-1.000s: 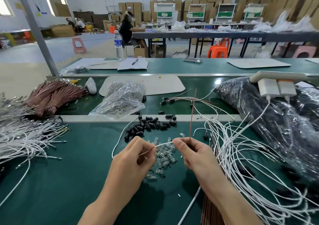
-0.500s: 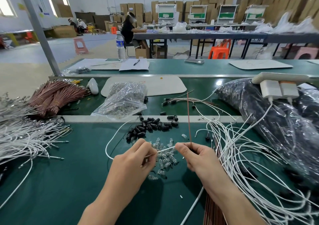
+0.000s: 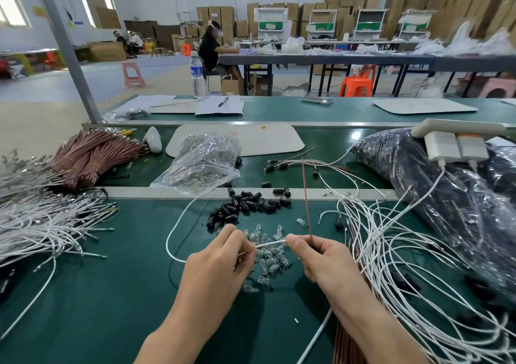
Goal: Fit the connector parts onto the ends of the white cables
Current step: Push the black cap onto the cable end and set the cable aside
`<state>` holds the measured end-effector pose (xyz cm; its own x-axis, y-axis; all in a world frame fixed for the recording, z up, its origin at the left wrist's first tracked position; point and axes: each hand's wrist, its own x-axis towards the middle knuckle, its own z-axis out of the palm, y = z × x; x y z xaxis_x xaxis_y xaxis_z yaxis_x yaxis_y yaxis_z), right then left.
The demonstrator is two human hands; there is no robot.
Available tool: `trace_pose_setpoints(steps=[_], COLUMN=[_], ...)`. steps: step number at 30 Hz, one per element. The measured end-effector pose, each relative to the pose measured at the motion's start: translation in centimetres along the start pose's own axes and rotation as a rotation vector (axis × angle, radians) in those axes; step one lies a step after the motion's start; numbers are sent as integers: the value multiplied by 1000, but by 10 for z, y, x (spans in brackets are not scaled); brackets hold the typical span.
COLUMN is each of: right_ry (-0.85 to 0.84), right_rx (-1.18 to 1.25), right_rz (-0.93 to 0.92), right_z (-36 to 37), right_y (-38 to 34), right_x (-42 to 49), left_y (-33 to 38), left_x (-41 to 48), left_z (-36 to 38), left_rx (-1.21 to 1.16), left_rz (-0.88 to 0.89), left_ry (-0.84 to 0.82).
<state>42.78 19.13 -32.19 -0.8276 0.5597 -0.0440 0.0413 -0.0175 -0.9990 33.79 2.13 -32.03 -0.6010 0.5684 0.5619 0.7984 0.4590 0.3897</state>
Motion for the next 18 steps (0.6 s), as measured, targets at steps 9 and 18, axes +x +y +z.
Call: trace_pose_setpoints(steps=[9, 18], right_ry=[-7, -35], right_rx=[56, 65], right_rz=[-52, -102], right_z=[-2, -4], right_y=[-4, -6], right_x=[-1, -1], left_y=[-1, 2], left_x=[-2, -3], left_z=[-1, 0], left_rx=[-62, -147], left_rz=[-20, 21], left_ry=[-4, -27])
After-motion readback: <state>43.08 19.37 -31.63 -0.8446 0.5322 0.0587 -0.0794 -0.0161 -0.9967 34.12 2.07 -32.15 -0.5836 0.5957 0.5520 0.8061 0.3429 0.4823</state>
